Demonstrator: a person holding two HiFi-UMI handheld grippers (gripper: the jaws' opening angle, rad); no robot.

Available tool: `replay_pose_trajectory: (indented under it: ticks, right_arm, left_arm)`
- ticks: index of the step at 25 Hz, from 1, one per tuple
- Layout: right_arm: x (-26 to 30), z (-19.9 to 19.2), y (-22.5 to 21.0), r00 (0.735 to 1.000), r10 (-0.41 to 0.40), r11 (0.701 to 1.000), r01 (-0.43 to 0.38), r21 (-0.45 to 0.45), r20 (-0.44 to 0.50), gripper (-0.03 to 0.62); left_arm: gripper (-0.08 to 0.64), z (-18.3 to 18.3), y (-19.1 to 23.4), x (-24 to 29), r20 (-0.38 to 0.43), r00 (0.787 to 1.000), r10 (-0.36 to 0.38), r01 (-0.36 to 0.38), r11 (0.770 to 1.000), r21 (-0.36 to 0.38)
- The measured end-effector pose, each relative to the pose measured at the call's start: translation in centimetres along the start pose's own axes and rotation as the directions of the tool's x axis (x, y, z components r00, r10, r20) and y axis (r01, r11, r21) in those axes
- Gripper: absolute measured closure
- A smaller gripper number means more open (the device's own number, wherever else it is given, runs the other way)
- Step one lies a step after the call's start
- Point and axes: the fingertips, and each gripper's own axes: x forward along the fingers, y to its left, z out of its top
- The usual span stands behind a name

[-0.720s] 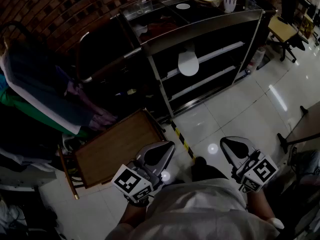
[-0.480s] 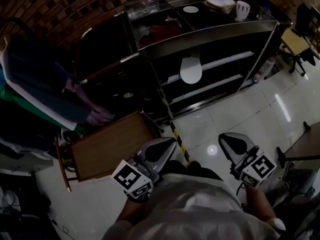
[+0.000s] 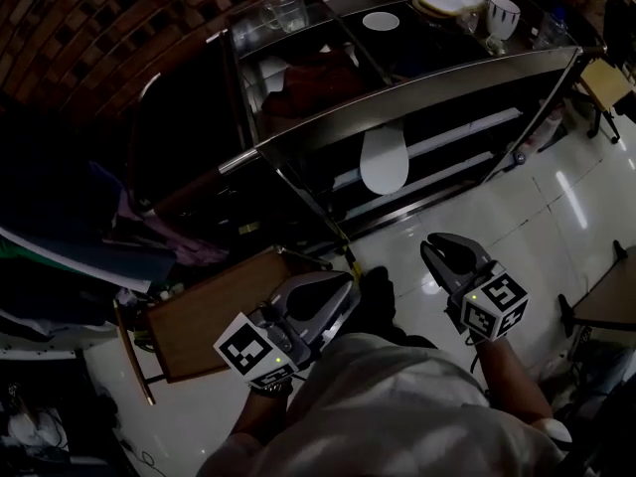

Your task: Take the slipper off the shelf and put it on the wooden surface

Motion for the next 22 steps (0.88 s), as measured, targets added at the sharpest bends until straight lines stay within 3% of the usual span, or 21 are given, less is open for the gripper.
replay_pose_trajectory:
  ticks: [3,8,11,16,22]
  right_arm:
    - [3.3,0.1,-3.5,0.999,-0.018,0.998,0.019,0.051,-0.029,0.521]
    - [8.2,-2.2,-7.7,0.994,-0.049,0.985,0.064,0.159,-0.096,0.513]
    - [10.9,-3.4,-10.0,0.990,-0.079,0.968,0.104,0.227,-0.114,0.480]
    - [13.3,-4.1,-13.4,0.986,-0.142,0.921,0.166,0.353,-0.092,0.409]
    - [15.6,-6.1,-15.1,0.981,-0.147,0.884,0.187,0.429,-0.125,0.399]
  left_arm:
    - [0.568,-0.6,1.6,2.1,-0.067,0.991,-0.116,0.120,0.991,0.061]
    - [0.568,-0.7,4.2,5.1,-0.018,0.975,-0.219,0.219,0.975,-0.031]
    - [0.568,-0.9,4.9,6.5,-0.026,0.962,-0.272,0.270,0.962,-0.045]
    - [0.568,-1.8,7.6,7.2,-0.061,0.955,-0.289,0.282,0.954,-0.101]
    - [0.568,-2.9,10.1,8.4,-0.068,0.954,-0.291,0.278,0.948,-0.152]
